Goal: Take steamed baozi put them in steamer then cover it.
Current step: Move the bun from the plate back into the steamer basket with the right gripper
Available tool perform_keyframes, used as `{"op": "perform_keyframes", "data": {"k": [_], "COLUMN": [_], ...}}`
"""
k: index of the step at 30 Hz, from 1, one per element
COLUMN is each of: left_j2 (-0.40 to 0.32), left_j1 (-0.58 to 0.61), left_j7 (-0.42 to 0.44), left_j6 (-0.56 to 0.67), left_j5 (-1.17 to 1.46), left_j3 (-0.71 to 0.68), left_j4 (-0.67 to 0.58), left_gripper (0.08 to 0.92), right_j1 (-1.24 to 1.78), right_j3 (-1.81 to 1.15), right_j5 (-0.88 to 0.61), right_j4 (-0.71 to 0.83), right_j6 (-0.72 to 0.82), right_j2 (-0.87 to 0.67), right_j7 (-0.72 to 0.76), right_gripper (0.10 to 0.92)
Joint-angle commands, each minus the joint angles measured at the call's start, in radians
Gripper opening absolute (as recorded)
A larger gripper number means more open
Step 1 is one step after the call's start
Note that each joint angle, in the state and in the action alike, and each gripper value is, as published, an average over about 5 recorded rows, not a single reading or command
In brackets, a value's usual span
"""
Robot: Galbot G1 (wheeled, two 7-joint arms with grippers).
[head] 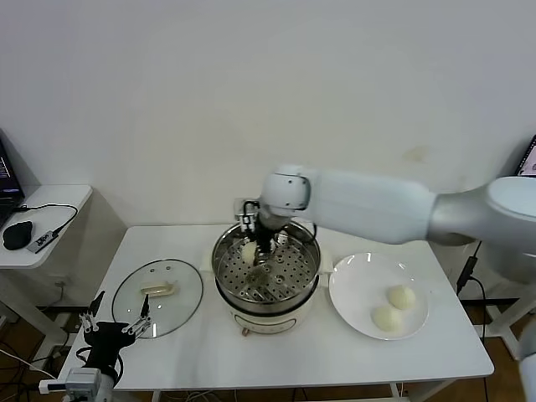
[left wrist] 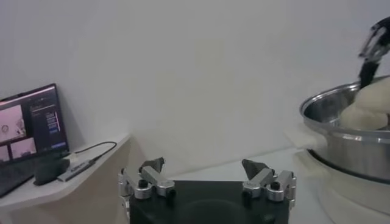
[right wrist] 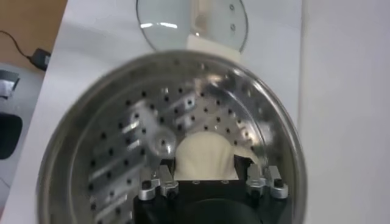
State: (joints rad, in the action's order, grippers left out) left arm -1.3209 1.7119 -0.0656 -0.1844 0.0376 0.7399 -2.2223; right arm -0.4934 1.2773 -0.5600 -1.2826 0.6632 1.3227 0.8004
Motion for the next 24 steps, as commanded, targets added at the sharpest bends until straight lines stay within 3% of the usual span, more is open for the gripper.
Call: {"op": "perform_keyframes", "data": {"k": [1, 8, 14, 18, 24], "left_j2": [-0.001, -0.001, 0.000, 0.001, 0.005], "left_j1": [0.000, 0.000, 0.001, 0.002, 0.006], "left_j7": [-0.001, 0.000, 0.000, 0.000, 0.001], "left_j6": [0.000, 0.000, 0.000, -0.001, -0.002], "left_j5": [0.000, -0.001, -0.001, -0.001, -0.001], "left_j3": [0.002, -0.004, -0.007, -0.007, -0.014], "left_j4": [0.001, 0.003, 0.008, 0.006, -0.001], "left_gripper": [0.823, 0.823, 0.823, 0.823, 0.823], "right_j1": [0.046, 0.074, 0.037, -0.032, -0.166], "right_j3": [-0.001, -0.004, -0.003, -0.008, 0.009], "right_j5": [-0.013, 0.014, 0.052, 0.090, 0.171], "right_j4": [0.086, 0.096, 0.065, 0.012, -0.107], "right_j6": [0.020, 0.020, 0.002, -0.050, -0.172], "right_j2": [0.114, 0.111, 0.060, -0.009, -0.196], "right_j7": [-0.018, -0.011, 0.073, 0.165, 0.287], "right_gripper": [0.611, 0.615, 0.740, 0.813, 0.822]}}
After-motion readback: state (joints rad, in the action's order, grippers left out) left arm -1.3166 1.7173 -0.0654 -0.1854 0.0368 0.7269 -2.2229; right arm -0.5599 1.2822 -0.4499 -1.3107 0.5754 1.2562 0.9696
